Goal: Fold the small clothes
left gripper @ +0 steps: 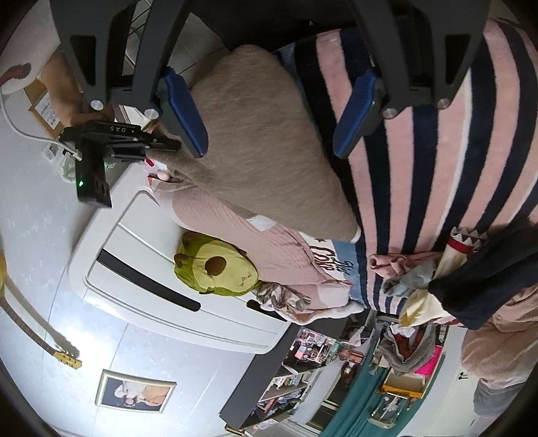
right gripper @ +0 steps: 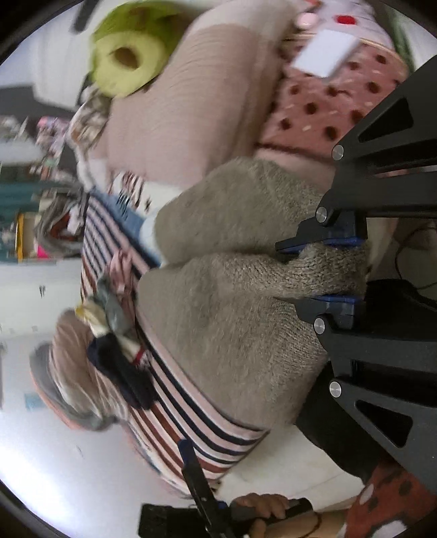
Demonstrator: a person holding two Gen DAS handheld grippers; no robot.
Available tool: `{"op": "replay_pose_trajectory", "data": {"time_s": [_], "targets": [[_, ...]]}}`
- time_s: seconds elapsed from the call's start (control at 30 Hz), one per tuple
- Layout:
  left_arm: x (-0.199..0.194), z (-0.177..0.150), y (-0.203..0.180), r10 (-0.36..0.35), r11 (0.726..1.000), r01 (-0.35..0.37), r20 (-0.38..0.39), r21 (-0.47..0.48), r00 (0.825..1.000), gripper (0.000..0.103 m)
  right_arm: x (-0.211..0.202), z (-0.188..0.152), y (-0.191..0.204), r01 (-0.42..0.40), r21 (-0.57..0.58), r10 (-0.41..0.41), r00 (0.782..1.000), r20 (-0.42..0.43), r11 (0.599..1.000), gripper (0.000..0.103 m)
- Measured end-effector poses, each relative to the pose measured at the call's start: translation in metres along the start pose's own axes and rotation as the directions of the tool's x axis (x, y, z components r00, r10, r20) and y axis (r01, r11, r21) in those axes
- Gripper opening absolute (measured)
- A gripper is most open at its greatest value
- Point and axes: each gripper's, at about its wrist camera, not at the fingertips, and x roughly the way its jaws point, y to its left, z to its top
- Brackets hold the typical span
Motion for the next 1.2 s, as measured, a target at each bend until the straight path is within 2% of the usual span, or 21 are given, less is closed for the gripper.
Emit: {"op": "replay_pose_trajectory", "data": {"time_s": [0.23, 0.3, 0.4, 0.53, 0.63, 0.73, 0.8, 0.87, 0.93, 1.0, 1.07, 1.1, 1.2], "targets": [[0.030, -0.003, -0.009, -0.036, 0.999, 0.035, -0.071, -0.013, 0.997, 0.073, 0.014, -0.052, -0.047, -0.038, 0.231, 0.043, 0.999, -0.016, 0.972, 0.015], [0.041, -0.004, -0.011, -0.049, 0.998, 0.046, -0.098, -0.030, 0.994, 0.073, 0.020, -0.057, -0.051, -0.062, 0.281, 0.061, 0.998, 0.012, 0.958, 0.019], [0.053, -0.005, -0.012, -0.046, 0.998, 0.041, -0.132, -0.044, 0.990, 0.073, 0.023, -0.053, -0.049, -0.104, 0.296, 0.091, 0.994, 0.058, 0.950, 0.026], [0.060, -0.007, -0.011, -0.023, 0.999, 0.016, -0.155, -0.046, 0.988, 0.074, 0.024, -0.040, -0.044, -0.202, 0.278, 0.180, 0.978, 0.102, 0.939, 0.039], [0.064, -0.008, -0.006, -0.024, 0.998, 0.013, -0.175, -0.067, 0.984, 0.075, 0.024, -0.031, -0.038, -0.189, 0.247, 0.168, 0.980, 0.106, 0.950, 0.050], [0.063, -0.007, 0.000, -0.013, 0.997, 0.000, -0.182, -0.073, 0.983, 0.076, 0.020, -0.025, -0.038, -0.212, 0.236, 0.188, 0.975, 0.120, 0.949, 0.059], [0.060, -0.004, 0.007, -0.014, 0.996, -0.003, -0.179, -0.091, 0.984, 0.076, 0.012, -0.023, -0.043, -0.239, 0.239, 0.208, 0.967, 0.150, 0.941, 0.071], [0.057, -0.001, 0.014, -0.019, 0.994, 0.000, -0.171, -0.112, 0.985, 0.077, 0.003, -0.023, -0.051, -0.248, 0.254, 0.202, 0.960, 0.193, 0.935, 0.096], [0.056, 0.001, 0.020, -0.029, 0.992, 0.007, -0.169, -0.129, 0.985, 0.079, -0.006, -0.023, -0.063, -0.204, 0.284, 0.144, 0.965, 0.219, 0.937, 0.098], [0.059, 0.001, 0.027, -0.065, 0.987, 0.036, -0.179, -0.156, 0.982, 0.080, -0.006, -0.026, -0.072, -0.206, 0.308, 0.147, 0.968, 0.205, 0.929, 0.098], [0.065, -0.001, 0.036, -0.125, 0.974, 0.083, -0.194, -0.209, 0.973, 0.082, 0.000, -0.030, -0.083, -0.262, 0.354, 0.202, 0.959, 0.196, 0.898, 0.098], [0.068, -0.001, 0.039, -0.143, 0.968, 0.095, -0.195, -0.233, 0.970, 0.082, 0.009, -0.031, -0.090, -0.326, 0.403, 0.266, 0.943, 0.198, 0.855, 0.098], [0.080, -0.008, 0.055, -0.200, 0.938, 0.129, -0.199, -0.322, 0.959, 0.082, 0.026, -0.036, -0.100, -0.422, 0.473, 0.369, 0.907, 0.206, 0.773, 0.101]]}}
